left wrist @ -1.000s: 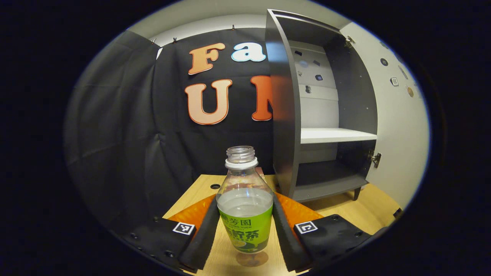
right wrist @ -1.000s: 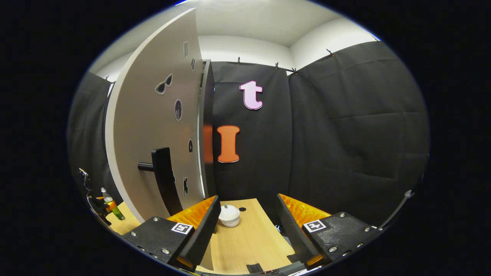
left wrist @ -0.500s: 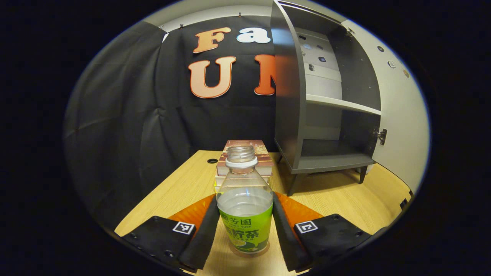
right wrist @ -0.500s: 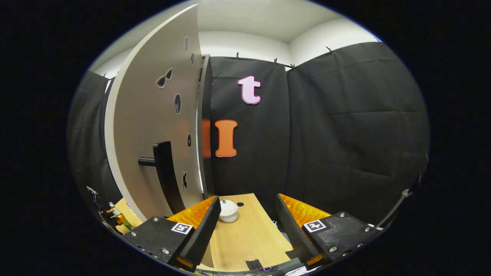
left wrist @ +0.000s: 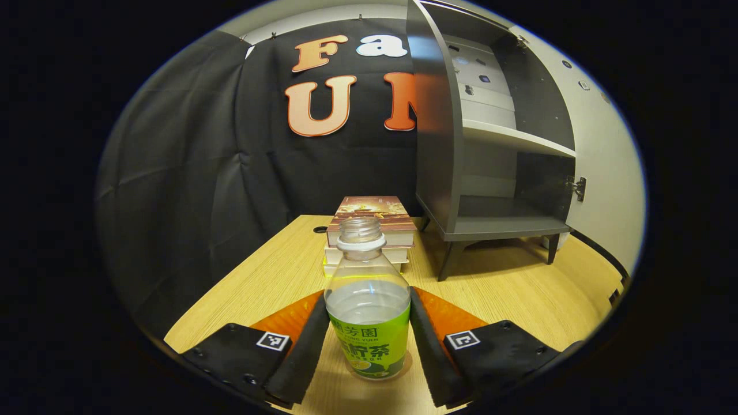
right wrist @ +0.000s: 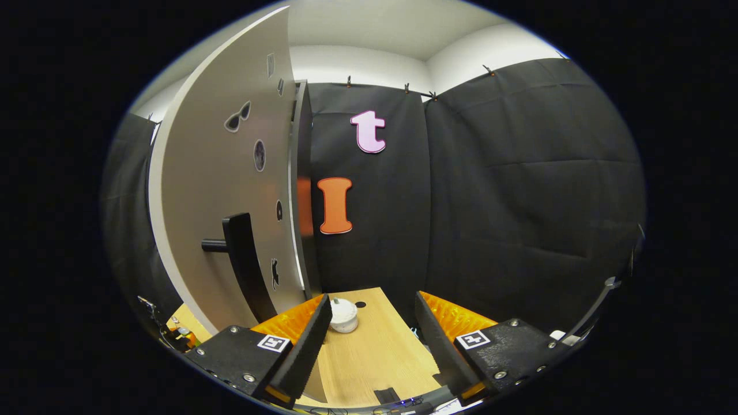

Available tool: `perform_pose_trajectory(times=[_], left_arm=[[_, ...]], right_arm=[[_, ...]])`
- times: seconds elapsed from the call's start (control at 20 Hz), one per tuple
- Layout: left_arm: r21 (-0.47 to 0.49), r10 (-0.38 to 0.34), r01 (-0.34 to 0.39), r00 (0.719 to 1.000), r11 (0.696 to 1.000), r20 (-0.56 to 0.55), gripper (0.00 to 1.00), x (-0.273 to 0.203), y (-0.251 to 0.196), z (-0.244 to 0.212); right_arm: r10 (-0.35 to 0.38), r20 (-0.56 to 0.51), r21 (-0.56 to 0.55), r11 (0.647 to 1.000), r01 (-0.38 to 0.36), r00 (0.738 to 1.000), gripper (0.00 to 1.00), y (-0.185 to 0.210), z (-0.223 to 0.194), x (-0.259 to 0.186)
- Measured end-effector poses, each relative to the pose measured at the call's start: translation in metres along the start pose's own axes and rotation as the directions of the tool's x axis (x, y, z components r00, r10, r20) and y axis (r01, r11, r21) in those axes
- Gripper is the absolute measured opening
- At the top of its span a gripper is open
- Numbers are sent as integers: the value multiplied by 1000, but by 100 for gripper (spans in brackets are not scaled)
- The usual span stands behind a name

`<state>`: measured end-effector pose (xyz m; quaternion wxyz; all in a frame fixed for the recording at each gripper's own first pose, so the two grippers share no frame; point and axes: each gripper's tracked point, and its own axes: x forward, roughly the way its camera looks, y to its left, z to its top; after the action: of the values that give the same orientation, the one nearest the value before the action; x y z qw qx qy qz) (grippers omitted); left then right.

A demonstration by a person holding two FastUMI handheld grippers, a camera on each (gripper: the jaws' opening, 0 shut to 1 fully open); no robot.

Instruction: Open the cabinet door with the right hand, grasp the bottle in the cabinet with the left hand and place it on the coaster, then close the cabinet door with the right hand.

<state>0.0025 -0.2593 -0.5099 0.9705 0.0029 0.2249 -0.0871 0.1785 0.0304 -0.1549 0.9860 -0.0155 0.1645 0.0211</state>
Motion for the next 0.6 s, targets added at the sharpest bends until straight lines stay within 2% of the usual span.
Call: perform_pose_trajectory(times=[0.5,0.55,0.6], left_arm=[[27,-13,14,1000,1000,-13,85,-11,-4,-1],[30,-14,15,1000,999,-14,86,-13,-4,-1],[32,-17,17,1000,999,-13,92,-14,-5,1]], right_arm=[[15,-1,3,1000,-15,1000,89,6,-2,0],[16,0,1,1000,-16,1000,89,7,-2,2],[18,1,-1,1000,-18,1000,89,8,-2,1]])
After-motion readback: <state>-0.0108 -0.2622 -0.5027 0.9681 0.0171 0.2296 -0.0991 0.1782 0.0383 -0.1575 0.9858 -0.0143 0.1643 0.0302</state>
